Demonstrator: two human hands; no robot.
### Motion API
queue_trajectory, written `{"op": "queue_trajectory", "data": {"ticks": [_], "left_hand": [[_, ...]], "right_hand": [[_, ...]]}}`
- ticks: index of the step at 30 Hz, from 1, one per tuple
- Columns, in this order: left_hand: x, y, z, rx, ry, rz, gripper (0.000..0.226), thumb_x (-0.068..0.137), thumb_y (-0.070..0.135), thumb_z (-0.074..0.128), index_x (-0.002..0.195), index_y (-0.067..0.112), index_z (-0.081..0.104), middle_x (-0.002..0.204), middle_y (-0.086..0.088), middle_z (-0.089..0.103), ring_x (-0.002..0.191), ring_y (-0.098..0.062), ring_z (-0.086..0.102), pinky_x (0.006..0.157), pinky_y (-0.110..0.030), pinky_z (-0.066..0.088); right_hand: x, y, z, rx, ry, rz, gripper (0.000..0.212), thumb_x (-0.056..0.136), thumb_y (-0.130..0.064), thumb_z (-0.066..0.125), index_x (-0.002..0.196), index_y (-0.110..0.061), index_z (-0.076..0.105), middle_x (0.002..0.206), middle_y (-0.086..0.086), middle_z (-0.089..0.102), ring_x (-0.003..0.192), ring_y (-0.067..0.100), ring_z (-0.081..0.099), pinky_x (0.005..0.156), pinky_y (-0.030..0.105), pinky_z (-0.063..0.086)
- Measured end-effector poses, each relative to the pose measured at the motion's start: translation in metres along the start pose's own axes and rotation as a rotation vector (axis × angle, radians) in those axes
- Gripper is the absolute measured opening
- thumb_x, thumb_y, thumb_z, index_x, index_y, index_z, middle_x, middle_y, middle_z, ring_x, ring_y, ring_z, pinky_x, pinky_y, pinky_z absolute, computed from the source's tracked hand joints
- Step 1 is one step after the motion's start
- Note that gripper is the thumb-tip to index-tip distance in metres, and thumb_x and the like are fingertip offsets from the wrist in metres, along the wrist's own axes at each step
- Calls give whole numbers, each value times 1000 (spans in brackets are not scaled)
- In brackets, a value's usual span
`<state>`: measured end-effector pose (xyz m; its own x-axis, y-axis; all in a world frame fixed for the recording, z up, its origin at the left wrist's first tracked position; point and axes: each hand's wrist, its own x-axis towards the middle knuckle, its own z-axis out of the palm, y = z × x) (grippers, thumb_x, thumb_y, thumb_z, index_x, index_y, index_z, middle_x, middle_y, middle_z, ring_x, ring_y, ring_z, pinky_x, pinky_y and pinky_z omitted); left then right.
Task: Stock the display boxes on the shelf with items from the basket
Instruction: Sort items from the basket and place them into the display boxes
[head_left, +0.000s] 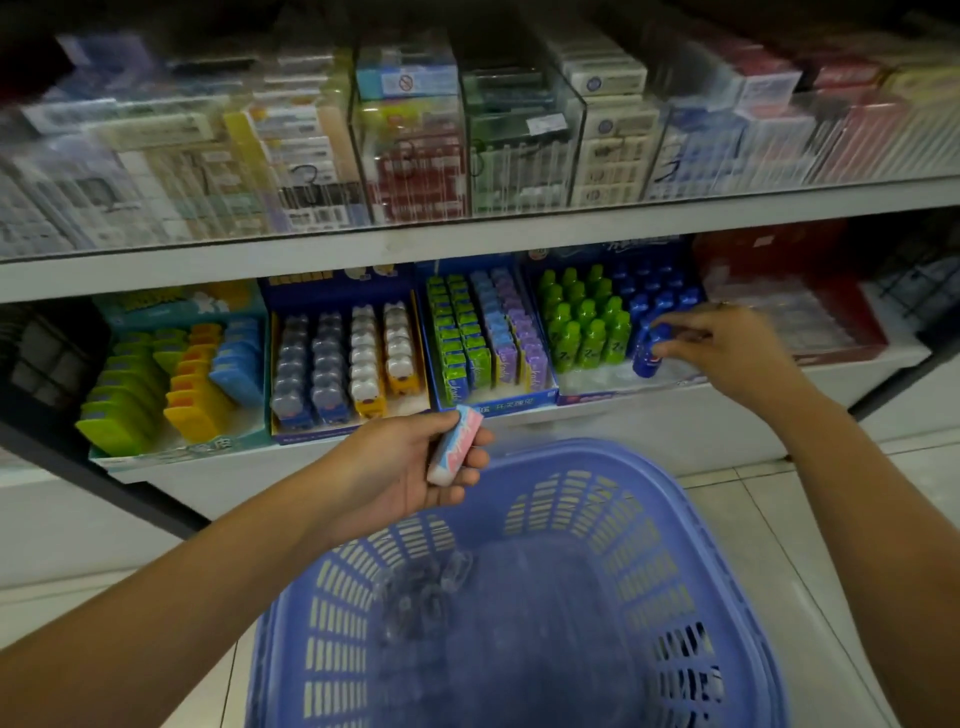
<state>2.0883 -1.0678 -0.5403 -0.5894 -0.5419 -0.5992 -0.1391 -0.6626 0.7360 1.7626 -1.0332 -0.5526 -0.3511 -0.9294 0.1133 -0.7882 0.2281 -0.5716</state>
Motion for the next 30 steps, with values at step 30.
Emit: {"op": "queue_trajectory", "data": {"ticks": [30], "left_hand": [[-2,-20,8,149,127,386,19,88,11,61,108,9,58,83,0,70,75,-9,69,66,-18,54]], "right_hand": [[-58,-129,32,646,-417,168,25,75,-34,74,81,-10,71,69,8,71,58,16,68,55,21,55]]}}
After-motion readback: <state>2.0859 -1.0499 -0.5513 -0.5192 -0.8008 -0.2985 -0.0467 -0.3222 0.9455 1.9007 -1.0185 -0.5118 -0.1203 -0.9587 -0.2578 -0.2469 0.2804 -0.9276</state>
